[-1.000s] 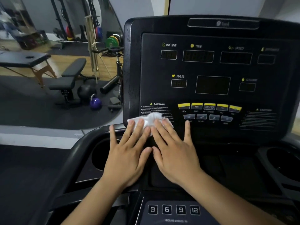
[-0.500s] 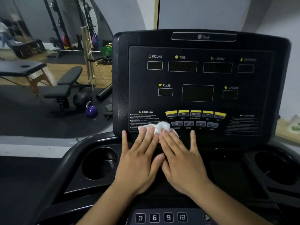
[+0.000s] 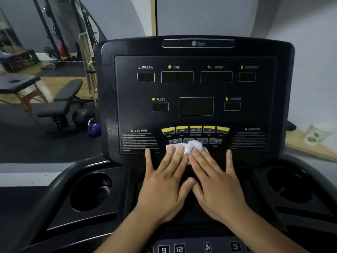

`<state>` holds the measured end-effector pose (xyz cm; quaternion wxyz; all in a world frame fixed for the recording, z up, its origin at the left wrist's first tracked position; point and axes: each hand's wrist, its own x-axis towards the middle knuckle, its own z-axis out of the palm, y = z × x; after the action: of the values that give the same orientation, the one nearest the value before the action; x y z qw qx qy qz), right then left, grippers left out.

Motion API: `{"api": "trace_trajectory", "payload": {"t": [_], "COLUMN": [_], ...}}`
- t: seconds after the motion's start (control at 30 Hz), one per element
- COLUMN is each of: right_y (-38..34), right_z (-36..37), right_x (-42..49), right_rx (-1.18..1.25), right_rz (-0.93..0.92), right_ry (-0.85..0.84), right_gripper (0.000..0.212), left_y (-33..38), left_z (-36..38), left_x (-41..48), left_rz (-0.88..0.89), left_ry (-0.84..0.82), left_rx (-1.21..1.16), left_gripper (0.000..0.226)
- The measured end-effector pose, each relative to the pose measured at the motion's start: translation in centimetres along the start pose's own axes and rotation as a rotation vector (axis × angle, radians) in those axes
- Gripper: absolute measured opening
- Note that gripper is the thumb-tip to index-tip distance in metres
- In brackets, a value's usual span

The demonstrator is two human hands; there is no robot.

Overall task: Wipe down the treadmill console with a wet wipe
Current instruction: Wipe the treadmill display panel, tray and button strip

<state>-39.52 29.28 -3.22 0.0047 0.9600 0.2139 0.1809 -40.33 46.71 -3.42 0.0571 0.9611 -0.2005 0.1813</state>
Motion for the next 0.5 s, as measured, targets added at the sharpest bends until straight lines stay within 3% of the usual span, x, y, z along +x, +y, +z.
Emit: {"api": "trace_trajectory", "payload": {"t": [0.23,0.5], "right_y": [5.1,6.3], "right_z": [-3.1,-0.3], "right_x": [4.3,-3.0], "right_rx": [-0.043,-0.021], "right_rz": [0.17,0.122], "right_ry": [0.059,-0.015], "right_gripper": [0.061,0.061], "left_y": [2.5,5.9], "left_z": [-2.3,0.8], "left_x": [8.5,4.5], "left_rz": [0.012,0.116], "left_ry": [0.098,-0.026], "left_rx": [0.082,0.063], "left_gripper": [0.06,0.062]}}
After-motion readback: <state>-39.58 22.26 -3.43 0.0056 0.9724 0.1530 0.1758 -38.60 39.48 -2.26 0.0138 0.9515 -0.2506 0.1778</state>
